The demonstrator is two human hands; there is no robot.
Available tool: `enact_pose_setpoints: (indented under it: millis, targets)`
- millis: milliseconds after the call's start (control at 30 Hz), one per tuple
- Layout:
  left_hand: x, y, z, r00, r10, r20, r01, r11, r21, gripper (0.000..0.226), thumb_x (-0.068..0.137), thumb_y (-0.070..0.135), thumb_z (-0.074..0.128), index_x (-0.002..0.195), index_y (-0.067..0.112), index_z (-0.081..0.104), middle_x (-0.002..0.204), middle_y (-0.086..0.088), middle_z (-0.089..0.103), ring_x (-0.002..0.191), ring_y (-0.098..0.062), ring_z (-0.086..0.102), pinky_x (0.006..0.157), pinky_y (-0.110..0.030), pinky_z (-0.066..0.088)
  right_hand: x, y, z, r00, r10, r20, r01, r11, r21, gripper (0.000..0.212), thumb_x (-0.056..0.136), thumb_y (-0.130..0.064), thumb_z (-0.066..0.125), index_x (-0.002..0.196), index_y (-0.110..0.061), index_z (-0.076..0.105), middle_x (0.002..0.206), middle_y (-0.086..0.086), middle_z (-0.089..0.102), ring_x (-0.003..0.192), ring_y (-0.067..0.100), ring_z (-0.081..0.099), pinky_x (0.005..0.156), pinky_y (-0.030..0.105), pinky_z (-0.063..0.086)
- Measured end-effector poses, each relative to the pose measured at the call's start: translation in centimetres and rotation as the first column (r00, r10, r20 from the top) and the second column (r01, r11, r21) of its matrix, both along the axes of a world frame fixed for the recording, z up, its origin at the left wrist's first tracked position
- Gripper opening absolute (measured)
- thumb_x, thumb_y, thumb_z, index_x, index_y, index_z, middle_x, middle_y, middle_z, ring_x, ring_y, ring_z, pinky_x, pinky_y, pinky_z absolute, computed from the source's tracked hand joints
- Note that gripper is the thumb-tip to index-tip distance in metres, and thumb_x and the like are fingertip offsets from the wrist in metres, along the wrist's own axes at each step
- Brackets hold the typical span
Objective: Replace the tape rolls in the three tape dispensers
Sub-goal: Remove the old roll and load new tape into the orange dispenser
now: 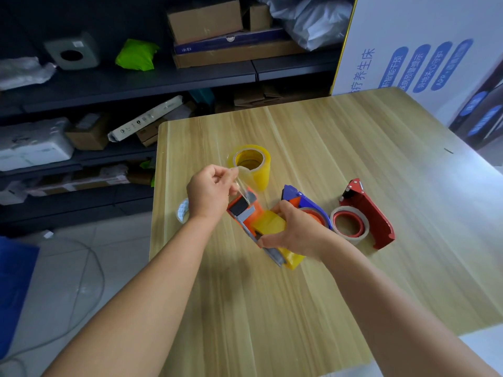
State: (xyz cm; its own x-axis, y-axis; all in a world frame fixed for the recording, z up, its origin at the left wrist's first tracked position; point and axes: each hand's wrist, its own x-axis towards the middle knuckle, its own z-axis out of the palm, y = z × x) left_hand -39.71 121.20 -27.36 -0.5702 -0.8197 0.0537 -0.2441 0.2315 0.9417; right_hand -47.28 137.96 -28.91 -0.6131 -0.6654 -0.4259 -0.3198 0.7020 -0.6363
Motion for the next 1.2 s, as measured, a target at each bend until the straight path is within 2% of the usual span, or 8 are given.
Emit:
enact_pose_setpoints:
  millis: [233,400,500,633,800,933,1100,1200]
  targets:
    - [0.9,-0.5,0.3,0.980,-0.112,0.166,0.028,0.896,0.443,0.052,0.093,0.055,0.044,0.078,0.009,0.062,0.067,-0.003,0.068,0.064,-0.017,0.065,0.066,-0.031,0.056,0.7,0.4,-1.2,1.000,-0.010,0.009,0.009,1.000,0.019,0.070,0.061,-0.056,0.076,0.118,-0.037,0.040,0.088,-0.022,0.042,0.073,0.005,0.044,0.053,0.018,0.030]
    - [2.0,-0.3,-0.4,0.889,-0.302,0.344,0.200,0.932,0.302,0.059,0.079,0.068,0.053,0.084,0.010,0.061,0.078,-0.001,0.063,0.075,-0.016,0.058,0.077,-0.032,0.050,0.9,0.7,-1.8,0.999,-0.026,0.025,0.025,0.999,0.031,0.071,0.060,-0.055,0.076,0.119,-0.037,0.040,0.089,-0.022,0.043,0.074,0.004,0.044,0.053,0.018,0.031]
    - [2.5,0.7,-0.5,0.917,-0.323,0.235,0.218,0.898,0.382,0.075,0.067,0.079,0.041,0.088,0.010,0.064,0.089,-0.003,0.066,0.090,-0.018,0.062,0.085,-0.036,0.050,1.0,0.6,-1.9,0.999,-0.029,0.037,0.027,0.998,0.053,0.072,0.061,-0.056,0.076,0.119,-0.036,0.039,0.088,-0.022,0.042,0.073,0.004,0.043,0.052,0.018,0.031]
    - [3.4,1.2,-1.2,0.991,-0.129,0.032,0.086,0.811,0.579,0.070,0.085,0.074,0.027,0.086,0.015,0.066,0.090,-0.003,0.066,0.091,-0.018,0.062,0.081,-0.033,0.049,1.0,0.4,-2.0,0.998,-0.038,0.050,0.034,0.996,0.082,0.072,0.061,-0.058,0.075,0.119,-0.038,0.039,0.089,-0.022,0.043,0.074,0.005,0.044,0.052,0.019,0.032]
    - [3.4,3.0,-3.2,0.934,-0.181,0.309,0.123,0.973,0.197,0.028,0.075,0.046,0.073,0.079,0.019,0.066,0.095,-0.004,0.067,0.085,-0.015,0.063,0.065,-0.024,0.045,1.2,0.0,-2.1,0.999,-0.029,0.043,0.026,0.997,0.070,0.073,0.061,-0.054,0.076,0.121,-0.033,0.041,0.088,-0.019,0.046,0.074,0.005,0.048,0.053,0.020,0.036]
    - [2.8,3.1,-3.5,0.940,-0.068,0.334,0.051,0.997,0.060,0.018,0.077,0.036,0.073,0.074,0.020,0.069,0.095,-0.008,0.067,0.083,-0.017,0.064,0.065,-0.025,0.044,1.4,-0.3,-1.9,0.999,-0.019,0.047,0.016,0.998,0.053,0.072,0.063,-0.052,0.076,0.123,-0.031,0.041,0.087,-0.021,0.044,0.074,0.004,0.048,0.053,0.020,0.036]
    - [3.0,2.7,-3.2,0.954,-0.109,0.279,0.086,0.992,0.096,0.017,0.078,0.029,0.075,0.078,0.013,0.075,0.081,-0.002,0.072,0.082,-0.016,0.067,0.065,-0.025,0.049,1.4,-0.2,-1.8,0.998,-0.023,0.061,0.020,0.999,0.045,0.071,0.064,-0.051,0.077,0.122,-0.031,0.041,0.087,-0.021,0.045,0.074,0.004,0.048,0.053,0.019,0.037]
    - [3.1,2.3,-3.2,0.945,-0.122,0.303,0.125,0.992,0.011,0.015,0.079,0.029,0.075,0.078,0.014,0.074,0.090,-0.001,0.064,0.079,-0.008,0.060,0.062,-0.018,0.043,1.5,-0.2,-1.9,0.996,-0.029,0.089,0.027,0.999,0.031,0.071,0.064,-0.051,0.077,0.122,-0.032,0.041,0.088,-0.021,0.044,0.075,0.003,0.048,0.054,0.018,0.035]
